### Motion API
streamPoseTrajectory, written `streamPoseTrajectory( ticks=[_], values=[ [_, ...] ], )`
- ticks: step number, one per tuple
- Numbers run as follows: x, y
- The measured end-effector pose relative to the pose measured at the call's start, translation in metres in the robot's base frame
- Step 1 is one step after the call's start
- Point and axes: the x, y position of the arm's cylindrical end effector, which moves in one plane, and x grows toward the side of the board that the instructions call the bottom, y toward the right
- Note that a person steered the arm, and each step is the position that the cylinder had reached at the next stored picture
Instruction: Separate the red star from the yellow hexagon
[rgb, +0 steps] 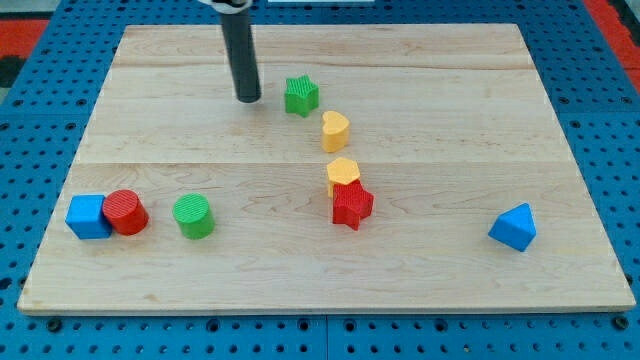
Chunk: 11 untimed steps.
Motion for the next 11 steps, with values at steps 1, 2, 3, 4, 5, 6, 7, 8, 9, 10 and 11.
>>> streamPoseTrajectory(
  ticks=[1, 2, 3, 4, 5, 6, 7, 8, 9, 10, 11],
  values=[
    [-0.002, 0.036],
    [-0.002, 0.043],
    [-0.008, 0.026],
    [0.0, -0.016],
    [0.055, 0.004],
    [0.125, 0.004],
    [0.187, 0.016],
    [0.18, 0.023],
    [0.174, 0.06],
    [0.163, 0.073],
    [0.155, 0.073]
  ],
)
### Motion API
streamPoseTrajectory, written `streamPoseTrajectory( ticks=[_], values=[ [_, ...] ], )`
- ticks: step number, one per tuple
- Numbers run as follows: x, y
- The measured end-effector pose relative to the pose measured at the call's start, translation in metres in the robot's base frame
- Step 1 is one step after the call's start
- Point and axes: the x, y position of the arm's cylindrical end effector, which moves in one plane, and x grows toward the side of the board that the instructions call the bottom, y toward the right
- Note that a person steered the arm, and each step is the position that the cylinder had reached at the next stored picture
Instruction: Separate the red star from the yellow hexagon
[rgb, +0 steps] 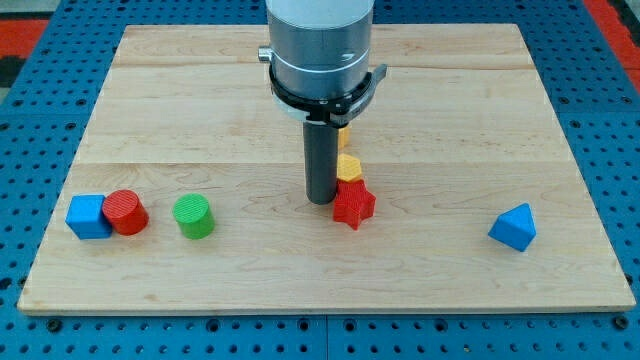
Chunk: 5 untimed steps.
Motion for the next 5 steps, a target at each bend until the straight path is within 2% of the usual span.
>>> streamPoseTrajectory(
  ticks=[2, 3, 4, 5],
  values=[
    [-0.018, 0.0],
    [0.013, 0.019],
    [0.072, 0.036],
    [0.103, 0.018]
  ],
)
